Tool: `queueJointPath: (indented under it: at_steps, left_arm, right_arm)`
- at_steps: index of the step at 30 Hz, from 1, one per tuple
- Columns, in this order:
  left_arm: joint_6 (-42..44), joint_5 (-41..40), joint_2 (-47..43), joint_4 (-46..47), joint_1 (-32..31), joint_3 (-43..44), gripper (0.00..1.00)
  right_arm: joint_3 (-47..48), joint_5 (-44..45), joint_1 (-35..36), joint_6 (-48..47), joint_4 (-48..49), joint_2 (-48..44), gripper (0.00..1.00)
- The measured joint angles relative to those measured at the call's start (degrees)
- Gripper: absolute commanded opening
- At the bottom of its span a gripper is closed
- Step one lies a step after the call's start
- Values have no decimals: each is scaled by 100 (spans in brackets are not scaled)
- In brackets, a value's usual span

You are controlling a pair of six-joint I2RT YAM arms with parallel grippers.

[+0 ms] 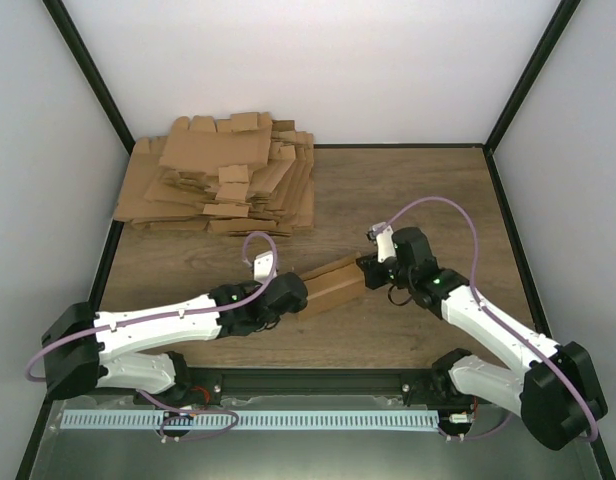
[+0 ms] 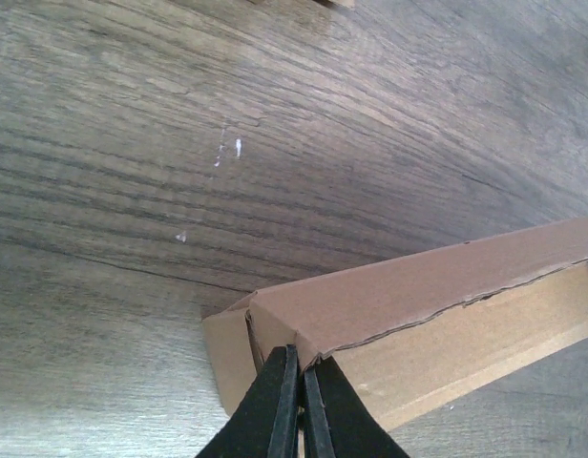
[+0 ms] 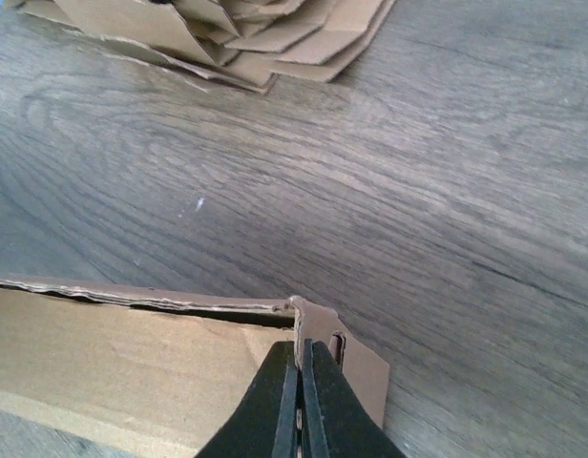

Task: Fold the paper box

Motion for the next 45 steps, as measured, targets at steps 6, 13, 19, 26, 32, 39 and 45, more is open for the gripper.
queueJointPath:
  at_steps: [6,13,19,26,32,39,45]
  left_arm:
    - [234,13,142,262,0,-15,4]
    - [422,-33,269,376,0,13,4]
    - [507,-31,286,345,0,48,4]
    - [619,-26,306,354,0,61,4]
    - [953,-7,369,341,11,133,4]
    - [1657,68,398,337,284,175,5]
    - [2358,107,313,297,686,173,5]
  right_arm:
    - [-68,256,2,-2,-214,-70,1]
    - [-68,407,4,2,-278,-90,1]
    - [-70,444,4,131,-286,-94,1]
    - [-90,511,28,457,-319,-146,1]
    - [-225,555,46,765,-297,-334,1]
    - [-420,704,247,1231,-122,-501,1]
    - [-420,1032,719,1812,-44,-466,1]
